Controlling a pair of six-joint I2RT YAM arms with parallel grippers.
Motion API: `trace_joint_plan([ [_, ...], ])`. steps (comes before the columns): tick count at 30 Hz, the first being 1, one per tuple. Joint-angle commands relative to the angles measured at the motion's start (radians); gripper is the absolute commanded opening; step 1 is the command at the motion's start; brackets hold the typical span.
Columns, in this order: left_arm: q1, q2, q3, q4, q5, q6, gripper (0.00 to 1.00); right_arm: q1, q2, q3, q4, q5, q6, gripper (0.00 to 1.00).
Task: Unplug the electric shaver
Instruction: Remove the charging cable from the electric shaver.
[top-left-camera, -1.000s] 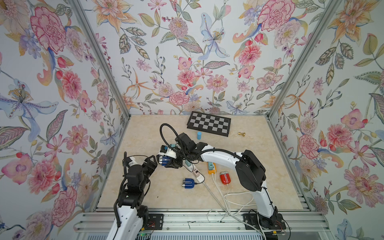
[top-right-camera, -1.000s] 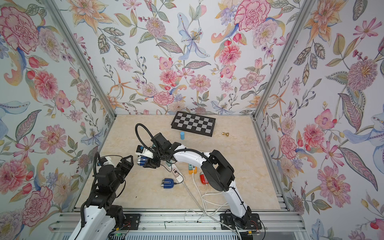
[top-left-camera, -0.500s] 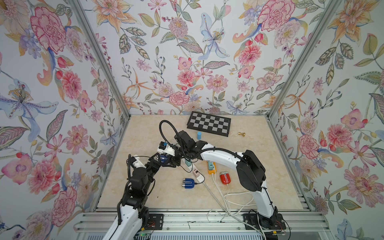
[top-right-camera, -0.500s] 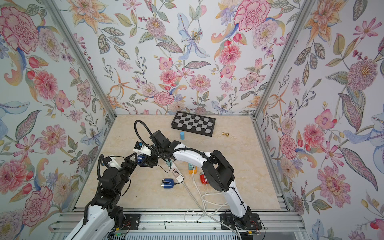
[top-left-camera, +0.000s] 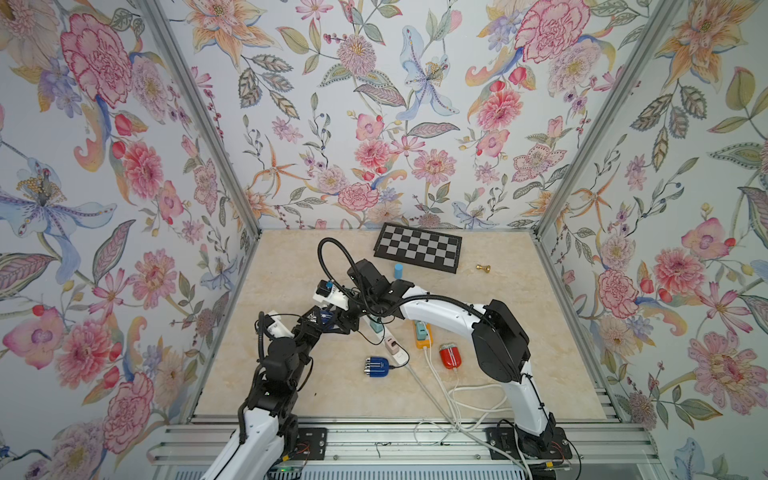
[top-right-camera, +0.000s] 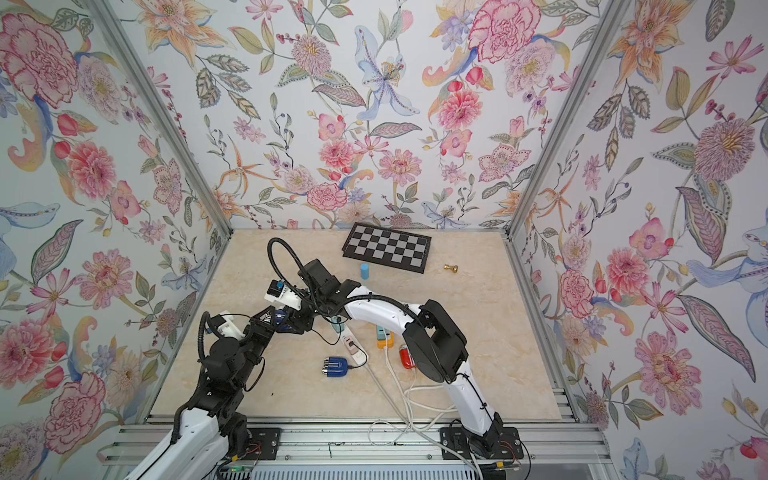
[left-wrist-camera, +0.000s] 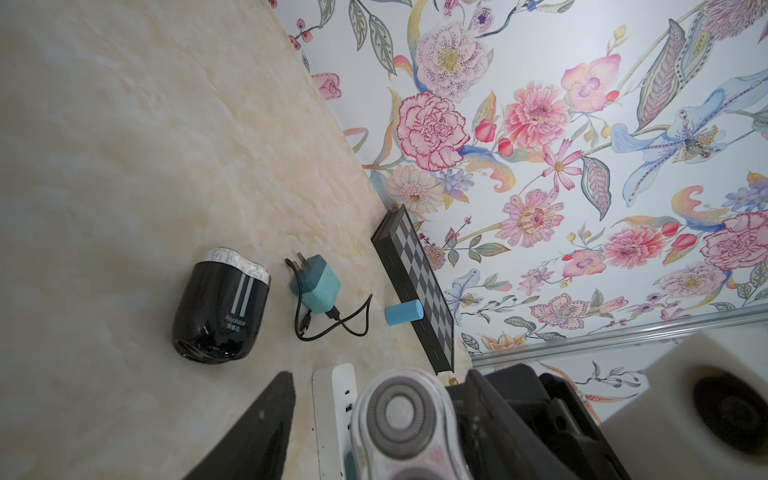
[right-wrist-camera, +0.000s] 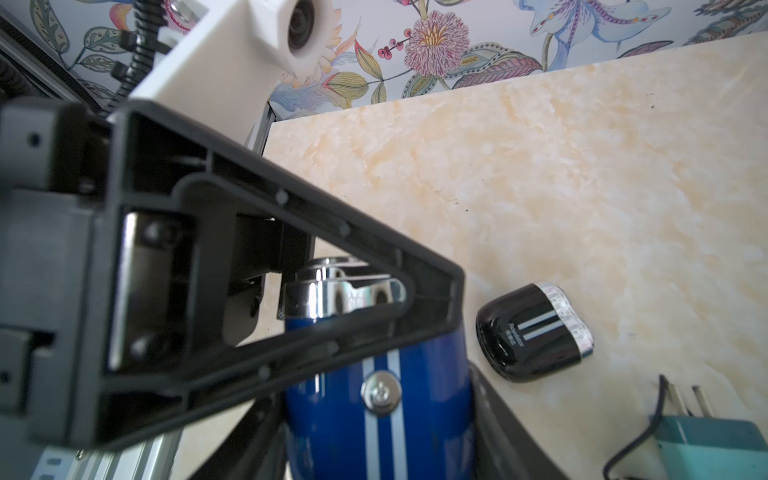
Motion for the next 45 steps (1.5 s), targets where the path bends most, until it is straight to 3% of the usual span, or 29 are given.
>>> trace_joint_plan([
  [1, -0.009, 0.003, -0.014, 0.038, -0.032, -0.008, 0.57, 0.015, 0.012, 0.038, 0.019, -0.047, 0.019, 0.53],
  [7, -0.011, -0.006, -0.023, 0.044, -0.026, -0.011, 0.42, 0.027, 0.019, 0.043, 0.019, -0.054, 0.028, 0.53],
  [12, -0.011, -0.017, -0.034, 0.055, -0.013, -0.016, 0.49, 0.030, 0.025, 0.055, 0.019, -0.056, 0.037, 0.53],
  [24, -0.011, -0.045, -0.050, 0.056, -0.003, -0.017, 0.47, 0.041, 0.025, 0.062, 0.018, -0.076, 0.031, 0.52],
  [31, -0.012, -0.034, -0.050, 0.067, 0.009, -0.014, 0.28, 0.040, 0.022, 0.062, 0.018, -0.076, 0.033, 0.55],
  [38, -0.012, -0.043, -0.031, 0.043, -0.002, 0.005, 0.20, 0.015, -0.007, 0.020, 0.017, -0.046, 0.037, 0.70],
  [45, -0.012, 0.000, 0.002, 0.051, 0.015, 0.030, 0.14, -0.026, -0.133, -0.147, 0.017, 0.013, -0.070, 0.79],
])
